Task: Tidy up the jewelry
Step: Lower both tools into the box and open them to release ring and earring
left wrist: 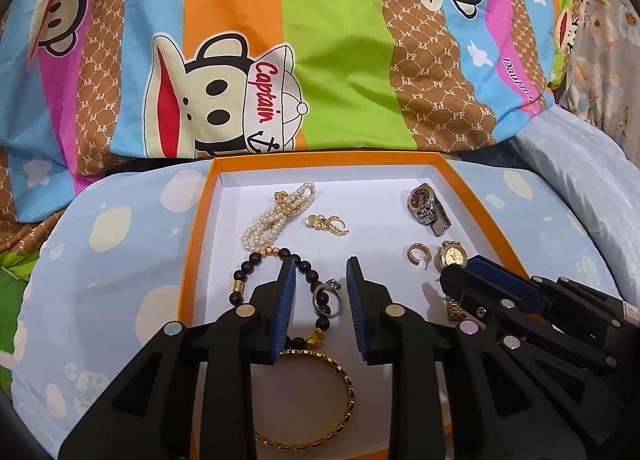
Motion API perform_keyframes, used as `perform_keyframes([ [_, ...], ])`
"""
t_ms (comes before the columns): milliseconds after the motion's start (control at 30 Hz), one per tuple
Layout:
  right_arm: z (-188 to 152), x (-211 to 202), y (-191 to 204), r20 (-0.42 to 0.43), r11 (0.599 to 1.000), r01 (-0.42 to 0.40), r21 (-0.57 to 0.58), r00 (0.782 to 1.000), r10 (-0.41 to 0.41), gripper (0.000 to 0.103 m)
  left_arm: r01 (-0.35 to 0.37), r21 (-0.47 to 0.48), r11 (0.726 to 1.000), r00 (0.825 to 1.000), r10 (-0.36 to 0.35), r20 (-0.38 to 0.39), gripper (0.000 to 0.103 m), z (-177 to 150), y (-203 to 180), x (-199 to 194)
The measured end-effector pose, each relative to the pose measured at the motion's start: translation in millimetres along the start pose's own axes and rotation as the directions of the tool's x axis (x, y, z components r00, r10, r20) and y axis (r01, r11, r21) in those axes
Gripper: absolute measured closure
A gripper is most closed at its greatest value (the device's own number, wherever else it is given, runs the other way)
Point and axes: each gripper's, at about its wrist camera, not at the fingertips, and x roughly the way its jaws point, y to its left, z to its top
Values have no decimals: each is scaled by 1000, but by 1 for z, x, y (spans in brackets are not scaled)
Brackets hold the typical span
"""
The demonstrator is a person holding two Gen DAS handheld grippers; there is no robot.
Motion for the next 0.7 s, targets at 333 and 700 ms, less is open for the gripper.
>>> perform_keyframes([
  [333,1,-1,0,1,1000,5,0,1000,-5,83,-14,-4,1000,1000,14,5,73,0,1,0],
  [700,1,-1,0,-2,1000,8,1,1000,-8,83,-16,-3,1000,1000,16,6,74,0,2,0],
])
